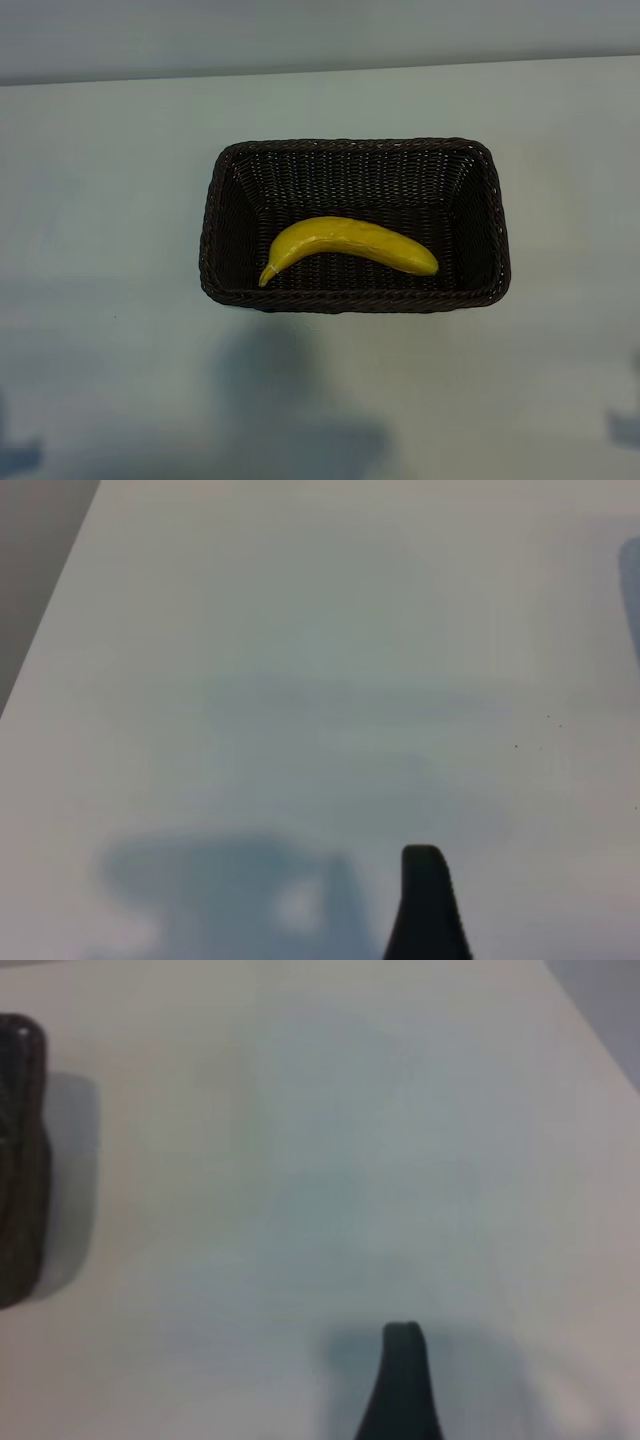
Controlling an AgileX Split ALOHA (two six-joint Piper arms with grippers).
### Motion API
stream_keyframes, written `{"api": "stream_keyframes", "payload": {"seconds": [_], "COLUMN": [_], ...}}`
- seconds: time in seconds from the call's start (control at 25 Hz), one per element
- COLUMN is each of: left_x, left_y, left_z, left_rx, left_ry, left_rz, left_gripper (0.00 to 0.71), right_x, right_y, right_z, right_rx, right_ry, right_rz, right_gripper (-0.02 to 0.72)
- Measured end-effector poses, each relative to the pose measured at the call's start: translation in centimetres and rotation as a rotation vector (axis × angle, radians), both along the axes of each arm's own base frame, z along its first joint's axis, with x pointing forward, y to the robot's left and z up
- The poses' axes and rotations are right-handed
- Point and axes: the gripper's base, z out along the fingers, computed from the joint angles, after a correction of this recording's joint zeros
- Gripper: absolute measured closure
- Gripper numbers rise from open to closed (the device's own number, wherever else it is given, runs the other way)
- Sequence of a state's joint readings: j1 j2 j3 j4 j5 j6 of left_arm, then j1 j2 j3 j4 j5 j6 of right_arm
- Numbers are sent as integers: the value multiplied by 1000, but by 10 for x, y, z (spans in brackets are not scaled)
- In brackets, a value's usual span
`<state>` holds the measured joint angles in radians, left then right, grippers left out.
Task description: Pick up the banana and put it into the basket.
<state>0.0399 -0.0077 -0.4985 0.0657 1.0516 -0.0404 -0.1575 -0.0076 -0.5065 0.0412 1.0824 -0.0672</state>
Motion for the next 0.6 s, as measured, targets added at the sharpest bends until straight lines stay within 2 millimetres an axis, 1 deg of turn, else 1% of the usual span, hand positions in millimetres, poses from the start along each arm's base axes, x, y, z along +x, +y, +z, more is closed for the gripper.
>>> {"api": "stream_keyframes", "payload": {"seconds": [0.16,0.6], "left_x": [0,0], "left_y": [0,0], "left_z": [0,0], "left_rx": [0,2], "left_ry": [0,0], "left_rz": [0,-1], "left_gripper": [170,170], "right_x": [0,0], "right_y": [0,0], "right_z": [0,0], "right_rx": [0,-1], "right_ry": [0,0], "right_rz": [45,47], "right_gripper": [119,119]}}
